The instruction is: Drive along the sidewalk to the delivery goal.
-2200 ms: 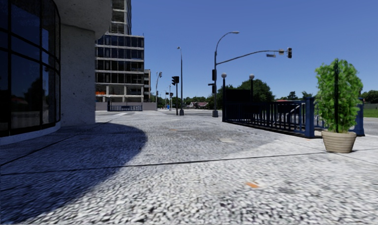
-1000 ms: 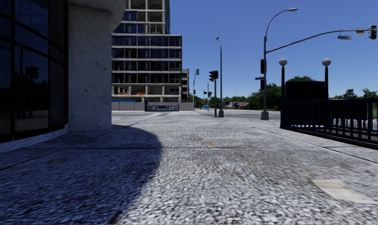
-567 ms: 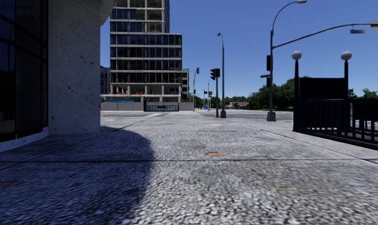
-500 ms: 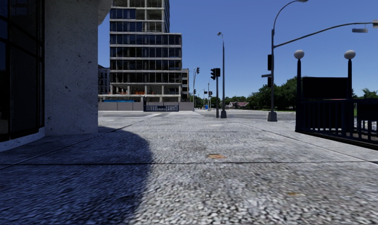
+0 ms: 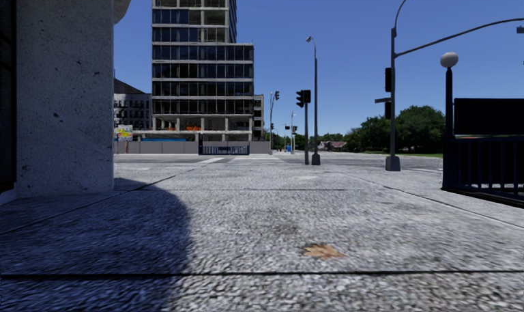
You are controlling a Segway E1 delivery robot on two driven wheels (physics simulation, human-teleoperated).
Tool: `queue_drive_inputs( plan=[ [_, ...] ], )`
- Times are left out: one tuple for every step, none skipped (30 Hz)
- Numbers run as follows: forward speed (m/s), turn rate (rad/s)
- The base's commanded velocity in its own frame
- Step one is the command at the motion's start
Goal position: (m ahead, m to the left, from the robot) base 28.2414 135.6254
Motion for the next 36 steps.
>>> queue_drive_inputs(
  plan=[
    [2.00,0.00],
    [2.00,0.00],
    [2.00,0.00],
    [2.00,0.00],
    [2.00,0.00],
    [2.00,0.00],
    [2.00,0.00],
    [2.00,0.00],
    [2.00,0.00],
    [2.00,0.00],
    [2.00,0.00],
    [2.00,0.00],
    [2.00,0.00],
    [2.00,0.00],
    [2.00,0.00],
    [2.00,0.00],
    [2.00,0.00],
    [2.00,0.00],
    [2.00,0.00],
    [2.00,0.00],
    [2.00,0.00],
    [2.00,0.00],
    [2.00,0.00],
    [2.00,0.00],
    [2.00,0.00],
    [2.00,0.00],
    [2.00,0.00],
    [2.00,0.00],
    [2.00,0.00],
    [2.00,0.00],
    [2.00,0.00],
    [2.00,0.00],
    [2.00,0.00],
    [2.00,0.00],
    [2.00,0.00],
    [2.00,0.00]
  ],
)
